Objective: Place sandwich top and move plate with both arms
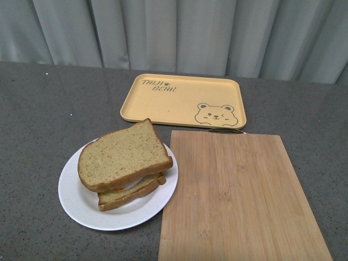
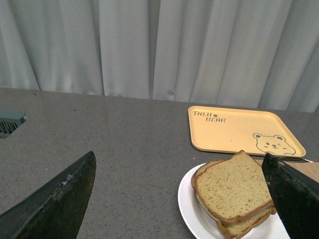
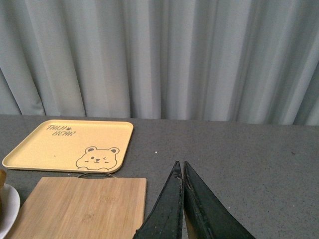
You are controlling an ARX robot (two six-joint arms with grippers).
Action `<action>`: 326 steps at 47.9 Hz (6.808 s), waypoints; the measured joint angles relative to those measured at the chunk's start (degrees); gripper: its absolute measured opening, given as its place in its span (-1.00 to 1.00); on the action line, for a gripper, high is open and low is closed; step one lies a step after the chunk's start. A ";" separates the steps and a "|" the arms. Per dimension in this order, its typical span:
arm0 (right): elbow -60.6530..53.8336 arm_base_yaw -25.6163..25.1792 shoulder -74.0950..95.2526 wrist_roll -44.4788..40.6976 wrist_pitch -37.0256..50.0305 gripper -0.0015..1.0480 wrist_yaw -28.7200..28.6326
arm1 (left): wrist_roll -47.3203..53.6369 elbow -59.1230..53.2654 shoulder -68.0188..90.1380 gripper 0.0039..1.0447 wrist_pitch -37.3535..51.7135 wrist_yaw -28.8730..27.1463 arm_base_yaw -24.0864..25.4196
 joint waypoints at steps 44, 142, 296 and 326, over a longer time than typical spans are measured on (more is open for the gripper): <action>0.07 0.00 -18.12 0.00 -18.69 -0.98 0.02 | 0.00 0.00 0.00 0.88 0.00 0.02 0.00; 0.04 -0.02 -24.96 -0.09 -25.05 0.82 -0.02 | -39.85 32.79 110.38 0.46 13.73 22.80 3.17; 0.02 -0.02 -24.96 -0.09 -25.05 0.82 -0.02 | -59.58 75.28 127.14 0.88 20.74 21.92 -10.97; 0.02 -0.02 -24.96 -0.09 -25.05 0.82 -0.02 | -1.09 24.28 100.39 -0.93 73.57 -6.01 -6.19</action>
